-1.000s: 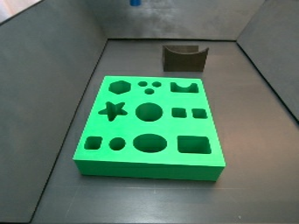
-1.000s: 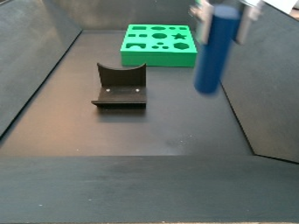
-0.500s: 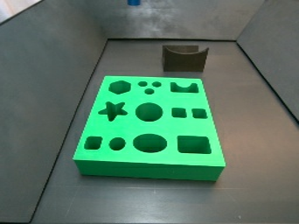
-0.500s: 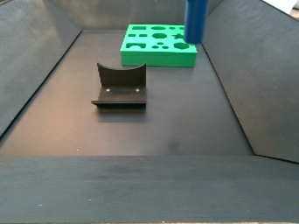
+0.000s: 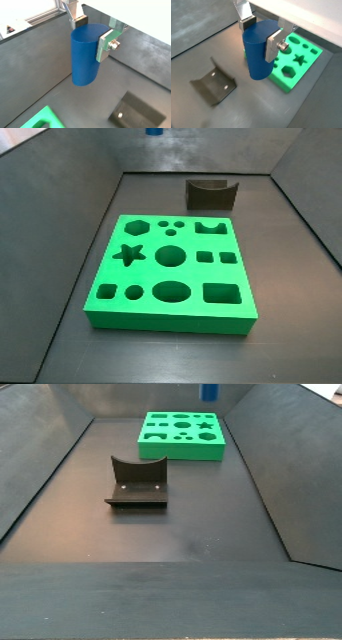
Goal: Pick up the oval object. Move up. Move to above the board. Insert the oval object.
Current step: Move to above the board, then insert the oval object.
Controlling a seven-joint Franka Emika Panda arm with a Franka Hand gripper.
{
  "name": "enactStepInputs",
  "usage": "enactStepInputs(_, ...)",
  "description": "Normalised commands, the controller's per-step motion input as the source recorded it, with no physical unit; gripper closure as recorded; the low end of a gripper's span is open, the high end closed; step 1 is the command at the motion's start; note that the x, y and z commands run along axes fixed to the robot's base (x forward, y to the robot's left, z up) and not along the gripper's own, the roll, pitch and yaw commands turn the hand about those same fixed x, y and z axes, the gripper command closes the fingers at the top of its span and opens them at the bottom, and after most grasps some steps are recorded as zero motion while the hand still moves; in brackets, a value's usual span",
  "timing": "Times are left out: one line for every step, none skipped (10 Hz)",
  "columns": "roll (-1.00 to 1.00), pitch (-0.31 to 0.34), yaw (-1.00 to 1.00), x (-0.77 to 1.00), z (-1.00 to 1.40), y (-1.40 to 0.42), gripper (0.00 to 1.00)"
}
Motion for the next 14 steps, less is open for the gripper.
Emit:
enactStepInputs(-0.01,0.039,0.01,0.09,0.26,-1.0,1.0)
enactStepInputs(-0.01,0.037,0.01,0.09,0.27,-1.0,1.0)
enactStepInputs(0.0,0.039,0.01,0.09,0.27,-1.0,1.0)
enactStepInputs(-0.01,0.056,0.01,0.1,0.27,-1.0,1.0)
enactStepInputs(-0.01,0.064,0.01,0.11,0.27,-1.0,1.0)
enactStepInputs(0.01,0.093,0.01,0.13,0.28,-1.0,1.0)
enactStepInputs(0.0,0.102,0.01,0.15,0.28,-1.0,1.0)
enactStepInputs(0.01,0.117,0.01,0.15,0.22,-0.77,1.0)
enactStepInputs(0.01,0.12,0.01,0.13,0.17,-0.59,1.0)
enactStepInputs(0.02,0.107,0.01,0.1,0.09,-0.3,1.0)
enactStepInputs(0.02,0.092,0.01,0.07,0.06,-0.19,1.0)
enactStepInputs(0.0,0.0,0.0,0.0,0.0,-0.02,1.0)
enactStepInputs(0.0,-0.02,0.01,0.0,-0.06,-0.17,1.0)
enactStepInputs(0.04,-0.079,0.01,0.0,-0.16,-0.32,1.0)
